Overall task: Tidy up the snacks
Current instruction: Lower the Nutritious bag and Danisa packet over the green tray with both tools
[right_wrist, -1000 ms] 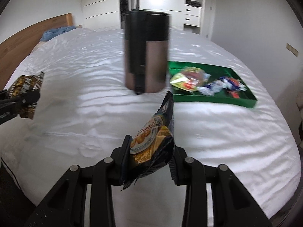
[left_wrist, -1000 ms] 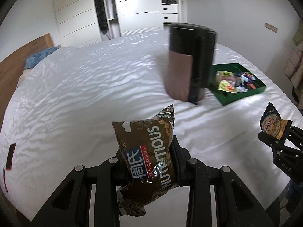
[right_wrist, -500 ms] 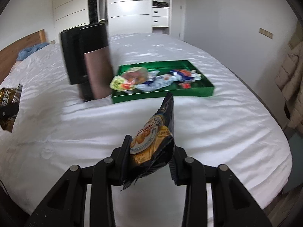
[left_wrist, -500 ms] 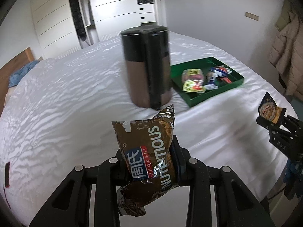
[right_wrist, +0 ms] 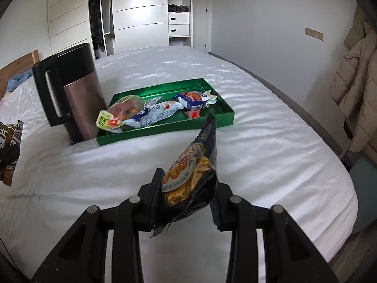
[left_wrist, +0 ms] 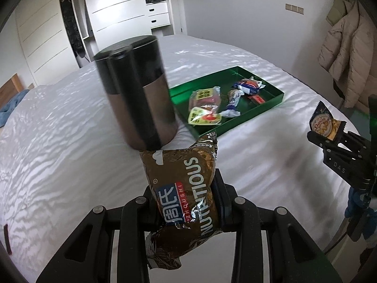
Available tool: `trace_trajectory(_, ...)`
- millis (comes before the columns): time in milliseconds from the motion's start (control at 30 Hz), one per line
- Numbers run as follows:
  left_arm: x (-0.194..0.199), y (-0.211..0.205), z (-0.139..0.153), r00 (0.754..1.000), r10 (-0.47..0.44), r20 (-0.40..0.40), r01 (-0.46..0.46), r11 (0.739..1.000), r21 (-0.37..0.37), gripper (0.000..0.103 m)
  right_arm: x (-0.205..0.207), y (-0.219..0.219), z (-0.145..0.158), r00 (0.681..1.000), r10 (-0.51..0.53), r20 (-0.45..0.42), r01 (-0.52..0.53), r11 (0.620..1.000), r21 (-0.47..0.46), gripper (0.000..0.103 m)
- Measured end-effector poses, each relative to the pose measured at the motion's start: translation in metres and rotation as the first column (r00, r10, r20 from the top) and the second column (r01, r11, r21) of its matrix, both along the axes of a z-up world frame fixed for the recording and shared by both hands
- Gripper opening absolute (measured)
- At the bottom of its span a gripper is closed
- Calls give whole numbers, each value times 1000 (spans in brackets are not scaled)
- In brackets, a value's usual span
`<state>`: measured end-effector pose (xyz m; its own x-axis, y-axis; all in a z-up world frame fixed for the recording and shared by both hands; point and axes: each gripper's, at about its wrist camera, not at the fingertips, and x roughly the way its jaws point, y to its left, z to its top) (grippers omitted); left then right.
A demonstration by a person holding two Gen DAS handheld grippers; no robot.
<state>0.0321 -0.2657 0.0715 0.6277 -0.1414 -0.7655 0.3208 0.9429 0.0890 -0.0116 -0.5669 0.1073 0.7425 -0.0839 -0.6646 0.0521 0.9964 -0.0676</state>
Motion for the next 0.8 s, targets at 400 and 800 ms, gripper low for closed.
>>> trace_trajectory(400,42,-36,-6,999,-33,-11,33,999,7,30,47,-8,10,999,17,44,-17,1000,10,100)
trace_trajectory(800,88,-68,-11,999,-48,16,48,999,18,30,103,-6,24,994,51,98,-51,999,1,100)
